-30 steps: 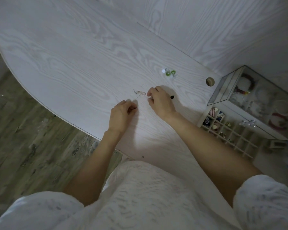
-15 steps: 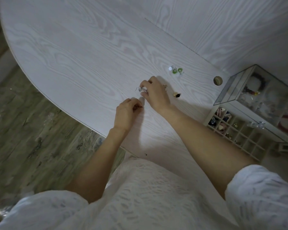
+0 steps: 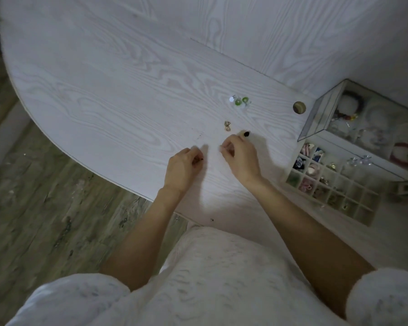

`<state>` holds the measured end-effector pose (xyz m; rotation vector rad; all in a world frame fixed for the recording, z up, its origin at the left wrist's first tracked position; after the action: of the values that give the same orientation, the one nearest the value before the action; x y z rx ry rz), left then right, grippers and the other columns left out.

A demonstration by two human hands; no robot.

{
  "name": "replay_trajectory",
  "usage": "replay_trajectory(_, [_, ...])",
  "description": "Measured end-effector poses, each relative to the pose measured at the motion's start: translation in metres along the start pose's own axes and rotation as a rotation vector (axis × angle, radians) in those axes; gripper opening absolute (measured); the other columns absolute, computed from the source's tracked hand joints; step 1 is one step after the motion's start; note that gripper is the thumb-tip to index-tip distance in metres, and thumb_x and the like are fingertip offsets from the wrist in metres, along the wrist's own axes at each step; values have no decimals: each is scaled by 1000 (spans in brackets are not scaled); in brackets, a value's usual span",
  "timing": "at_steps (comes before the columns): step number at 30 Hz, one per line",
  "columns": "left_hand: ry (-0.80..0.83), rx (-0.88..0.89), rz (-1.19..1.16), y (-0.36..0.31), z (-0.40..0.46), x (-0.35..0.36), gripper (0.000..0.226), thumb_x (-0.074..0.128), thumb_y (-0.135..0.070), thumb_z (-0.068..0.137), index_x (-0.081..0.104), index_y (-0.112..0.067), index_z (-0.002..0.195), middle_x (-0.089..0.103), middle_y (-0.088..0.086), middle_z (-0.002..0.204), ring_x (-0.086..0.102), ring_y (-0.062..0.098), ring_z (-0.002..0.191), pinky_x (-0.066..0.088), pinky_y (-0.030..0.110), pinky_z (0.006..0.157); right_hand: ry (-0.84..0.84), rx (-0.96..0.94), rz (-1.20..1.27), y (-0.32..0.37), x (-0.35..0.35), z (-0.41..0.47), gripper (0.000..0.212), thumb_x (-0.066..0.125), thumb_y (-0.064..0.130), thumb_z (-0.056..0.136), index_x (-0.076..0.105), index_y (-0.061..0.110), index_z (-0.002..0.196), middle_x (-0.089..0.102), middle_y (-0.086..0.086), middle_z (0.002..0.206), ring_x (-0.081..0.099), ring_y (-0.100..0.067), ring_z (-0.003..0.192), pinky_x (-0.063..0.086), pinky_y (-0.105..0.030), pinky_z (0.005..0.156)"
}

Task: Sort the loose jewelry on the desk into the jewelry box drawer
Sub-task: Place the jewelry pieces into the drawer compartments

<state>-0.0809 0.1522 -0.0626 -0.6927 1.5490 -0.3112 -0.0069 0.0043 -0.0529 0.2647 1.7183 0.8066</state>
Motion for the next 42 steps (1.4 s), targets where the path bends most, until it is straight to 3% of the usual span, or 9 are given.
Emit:
replay_trajectory(4, [30, 6, -28, -7, -2, 3, 2, 64, -10, 80, 64, -9, 82, 66, 7, 77, 61, 21, 66, 49, 31, 62, -52, 129, 130, -24, -34, -49, 4, 63, 16, 86, 60, 13, 86, 60, -6, 87, 60, -15, 70, 54, -30, 68])
replay_trajectory(8, [101, 58, -54, -30, -6, 18, 4, 64, -12, 79, 66, -12, 82, 69, 4, 80, 62, 18, 71, 45, 24, 64, -108, 194, 164, -51, -69, -105, 6, 61, 14, 87, 60, 10, 83, 61, -3, 77, 58, -14, 66, 52, -30, 62])
replay_trajectory(12, [174, 131, -133, -70, -11, 39, 7, 70, -13, 76, 67, -15, 82, 69, 3, 80, 60, 11, 67, 43, 16, 65, -319, 359, 194, -85, -104, -153, 1, 63, 9, 86, 63, 10, 86, 61, -1, 73, 60, -18, 66, 49, -28, 62])
replay_trajectory(17, [270, 269, -174, -129, -16, 73, 7, 72, -11, 76, 68, -15, 81, 71, 2, 80, 65, 13, 69, 54, 25, 69, -565, 495, 122, -140, -152, -192, 5, 65, 12, 84, 65, 7, 87, 66, -10, 78, 61, -21, 69, 48, -29, 67])
replay_trajectory(24, [248, 268, -155, -162, -22, 94, 8, 73, -14, 76, 70, -14, 83, 72, 3, 79, 66, 14, 71, 53, 24, 71, -565, 499, 115, -179, -180, -169, 8, 64, 11, 85, 65, 5, 89, 65, -5, 82, 55, -12, 75, 38, -17, 68])
replay_trajectory(33, [263, 320, -125, -177, -22, 104, 12, 72, -7, 73, 70, -12, 83, 71, 3, 79, 66, 13, 70, 57, 31, 70, -392, 525, 2, -202, -171, -134, 13, 66, 15, 83, 66, 6, 92, 65, -13, 97, 59, -23, 88, 37, -21, 70])
replay_trajectory(38, [260, 303, -155, -180, -23, 102, 12, 72, -6, 74, 69, -11, 84, 71, 1, 80, 67, 13, 72, 58, 29, 71, -468, 467, -31, -197, -172, -144, 12, 63, 11, 84, 64, 4, 94, 59, -14, 103, 57, -24, 88, 35, -22, 70])
replay_trajectory(42, [268, 345, -205, -200, -19, 100, 9, 73, -10, 75, 70, -14, 83, 69, -5, 78, 66, 7, 70, 56, 20, 70, -540, 514, -145, -204, -166, -178, 18, 52, 1, 85, 63, 1, 99, 59, -20, 105, 54, -33, 94, 40, -32, 75])
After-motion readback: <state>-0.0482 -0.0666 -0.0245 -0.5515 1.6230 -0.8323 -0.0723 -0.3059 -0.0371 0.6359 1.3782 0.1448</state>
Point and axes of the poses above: each hand's wrist, its own z-axis towards the middle knuckle, its own x-axis out of the palm, y = z × x, the point moved 2 cm from there along z, towards the middle knuckle
